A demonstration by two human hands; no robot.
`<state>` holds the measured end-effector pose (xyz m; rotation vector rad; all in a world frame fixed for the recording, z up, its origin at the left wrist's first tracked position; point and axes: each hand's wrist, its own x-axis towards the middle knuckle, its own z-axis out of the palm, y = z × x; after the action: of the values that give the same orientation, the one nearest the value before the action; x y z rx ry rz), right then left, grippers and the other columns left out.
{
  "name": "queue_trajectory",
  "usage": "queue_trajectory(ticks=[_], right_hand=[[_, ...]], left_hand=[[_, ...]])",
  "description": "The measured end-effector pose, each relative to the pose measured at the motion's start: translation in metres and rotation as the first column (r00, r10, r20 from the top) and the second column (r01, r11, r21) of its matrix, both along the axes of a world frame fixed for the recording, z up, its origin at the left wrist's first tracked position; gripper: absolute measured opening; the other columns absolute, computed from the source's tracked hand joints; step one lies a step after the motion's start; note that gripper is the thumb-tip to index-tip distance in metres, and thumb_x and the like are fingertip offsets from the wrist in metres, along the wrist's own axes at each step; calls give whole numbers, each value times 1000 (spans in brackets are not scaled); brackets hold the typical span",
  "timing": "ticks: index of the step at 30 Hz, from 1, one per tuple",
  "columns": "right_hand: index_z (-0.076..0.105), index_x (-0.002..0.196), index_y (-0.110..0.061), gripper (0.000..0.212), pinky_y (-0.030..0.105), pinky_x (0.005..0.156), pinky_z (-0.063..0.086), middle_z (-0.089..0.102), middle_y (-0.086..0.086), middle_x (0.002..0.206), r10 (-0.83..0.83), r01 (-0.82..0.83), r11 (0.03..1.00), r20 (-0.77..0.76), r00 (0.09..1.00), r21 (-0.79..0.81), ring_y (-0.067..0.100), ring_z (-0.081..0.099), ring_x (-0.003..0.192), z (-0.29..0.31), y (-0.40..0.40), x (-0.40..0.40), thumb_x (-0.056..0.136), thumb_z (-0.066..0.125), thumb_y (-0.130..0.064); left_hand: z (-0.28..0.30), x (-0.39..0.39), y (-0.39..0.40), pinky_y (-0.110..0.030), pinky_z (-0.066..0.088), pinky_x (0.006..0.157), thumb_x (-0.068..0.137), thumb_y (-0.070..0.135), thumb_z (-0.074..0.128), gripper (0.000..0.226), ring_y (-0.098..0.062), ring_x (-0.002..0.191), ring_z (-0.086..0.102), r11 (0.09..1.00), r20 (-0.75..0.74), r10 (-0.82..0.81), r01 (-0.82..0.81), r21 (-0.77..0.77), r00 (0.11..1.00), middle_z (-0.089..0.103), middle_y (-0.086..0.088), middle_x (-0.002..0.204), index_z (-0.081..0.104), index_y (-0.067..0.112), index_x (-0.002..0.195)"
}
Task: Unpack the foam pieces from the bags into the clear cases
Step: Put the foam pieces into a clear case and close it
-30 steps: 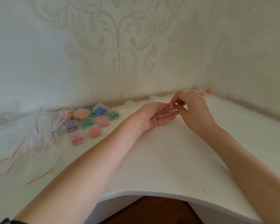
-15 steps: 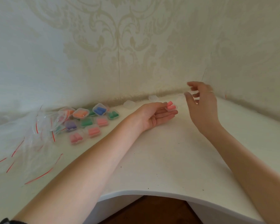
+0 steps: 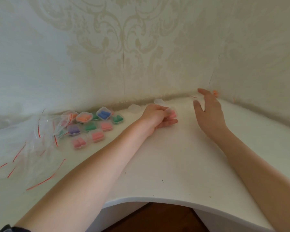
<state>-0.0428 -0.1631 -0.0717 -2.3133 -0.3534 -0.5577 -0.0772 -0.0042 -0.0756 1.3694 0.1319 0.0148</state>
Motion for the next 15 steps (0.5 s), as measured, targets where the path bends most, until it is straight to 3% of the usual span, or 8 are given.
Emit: queue_trajectory(ticks=[2, 3, 6, 10, 12, 14, 15], right_hand=[[32, 145, -25, 44, 50, 111, 20, 29, 1, 153, -133, 43, 906, -185, 974, -421, 30, 22, 142, -10, -10, 10, 101, 35, -32], [37, 142, -25, 42, 49, 110, 21, 33, 2, 151, -148, 3, 864, -248, 957, -503, 31, 26, 139, -15, -12, 13, 101, 33, -32], [63, 118, -16, 29, 35, 95, 42, 63, 7, 124, -40, -27, 938, -188, 981, -344, 30, 54, 115, -20, -14, 21, 97, 43, -19], [68, 100, -13, 20, 27, 75, 41, 67, 4, 93, -67, 63, 996, -66, 996, -61, 23, 59, 88, -10, -10, 9, 90, 51, -10], [61, 103, -15, 17, 27, 68, 38, 58, -2, 78, -50, 51, 990, -5, 999, 128, 19, 54, 76, 1, -3, -5, 90, 51, -9], [56, 100, -20, 17, 25, 63, 37, 54, -9, 74, -9, -6, 969, 59, 998, 247, 12, 53, 68, 14, 12, -20, 89, 51, -8], [56, 96, -21, 18, 23, 61, 37, 56, -11, 74, 46, -67, 962, 85, 995, 264, 7, 53, 68, 22, 24, -30, 87, 52, -6]], left_hand=[[2, -3, 2, -14, 50, 49, 92, -2, 54, 14, -9, 57, 57, 992, 19, -57, 55, 111, 998, 60, -6, 69, 63, 2, 82], [4, -5, 3, -13, 48, 48, 91, -2, 54, 13, -7, 57, 56, 980, 9, -107, 104, 171, 994, 61, -5, 69, 64, 2, 84], [7, -8, 2, -14, 48, 49, 91, 3, 55, 11, -3, 53, 56, 930, -21, -194, 191, 313, 981, 61, -3, 69, 64, 5, 85], [2, -9, -7, -21, 48, 47, 87, 9, 46, 18, -12, 50, 55, 907, 66, -20, -9, 421, 998, 60, -5, 71, 62, 6, 81], [-4, -8, -5, -27, 50, 57, 87, 16, 46, 21, -20, 65, 60, 752, 183, 33, -145, 643, 983, 63, -6, 81, 64, 8, 84], [-9, -6, 0, -30, 41, 66, 91, 27, 47, 25, -24, 77, 55, 448, 237, 13, -218, 867, 971, 56, -6, 87, 64, 11, 81], [-10, -7, 1, -30, 36, 66, 93, 31, 46, 29, -25, 78, 53, 354, 267, 15, -254, 900, 964, 52, -6, 88, 64, 11, 82]])
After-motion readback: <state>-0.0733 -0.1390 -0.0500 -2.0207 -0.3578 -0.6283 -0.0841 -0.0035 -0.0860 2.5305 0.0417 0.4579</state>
